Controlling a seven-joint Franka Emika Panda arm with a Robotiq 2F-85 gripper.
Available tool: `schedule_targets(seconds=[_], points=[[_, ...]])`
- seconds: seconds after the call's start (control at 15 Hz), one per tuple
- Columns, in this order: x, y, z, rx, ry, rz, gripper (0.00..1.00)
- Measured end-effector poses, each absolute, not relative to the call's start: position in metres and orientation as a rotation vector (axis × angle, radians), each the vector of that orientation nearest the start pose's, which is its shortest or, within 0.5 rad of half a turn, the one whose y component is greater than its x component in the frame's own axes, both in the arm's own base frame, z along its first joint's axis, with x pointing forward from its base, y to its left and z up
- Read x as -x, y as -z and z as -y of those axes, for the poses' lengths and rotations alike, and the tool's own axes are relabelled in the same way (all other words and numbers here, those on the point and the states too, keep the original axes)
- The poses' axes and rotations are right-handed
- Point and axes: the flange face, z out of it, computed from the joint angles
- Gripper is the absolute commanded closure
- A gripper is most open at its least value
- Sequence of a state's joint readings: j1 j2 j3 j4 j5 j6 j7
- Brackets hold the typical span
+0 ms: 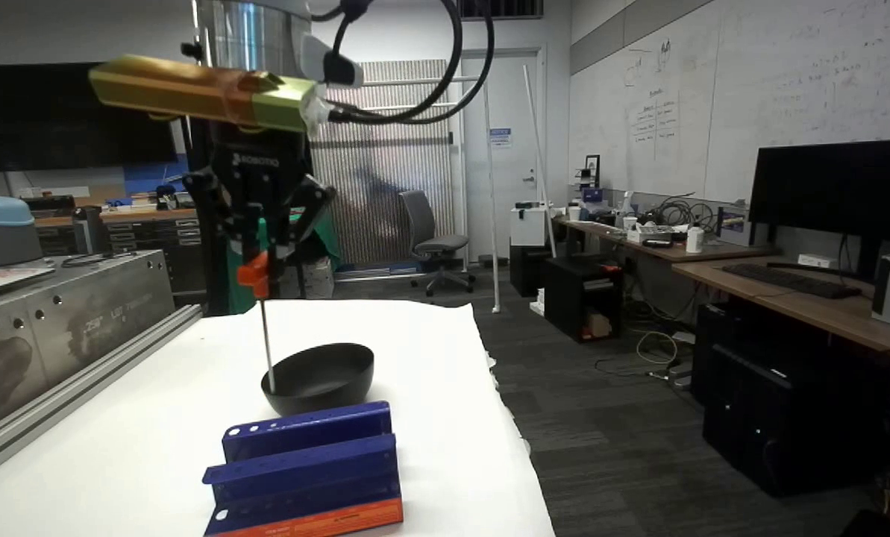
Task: Remove the tool from the tool box and put it in the black bowl
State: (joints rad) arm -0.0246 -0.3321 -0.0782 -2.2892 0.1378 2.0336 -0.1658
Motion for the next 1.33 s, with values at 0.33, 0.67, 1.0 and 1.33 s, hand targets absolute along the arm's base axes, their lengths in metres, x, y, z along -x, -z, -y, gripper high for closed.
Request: schedule_targets(seconds=[0.33, 0.67, 1.0, 1.33], points=[[-0.476, -0.503, 0.050, 2.784, 0.318, -0.210, 0.89], [-0.519, -0.439, 0.062, 2.583, 0.498, -0.481, 0.89], [-0.545, -0.370, 0.061, 2.504, 0.534, -0.596, 0.85], [-0.563, -0.334, 0.067, 2.498, 0.512, -0.643, 0.30]])
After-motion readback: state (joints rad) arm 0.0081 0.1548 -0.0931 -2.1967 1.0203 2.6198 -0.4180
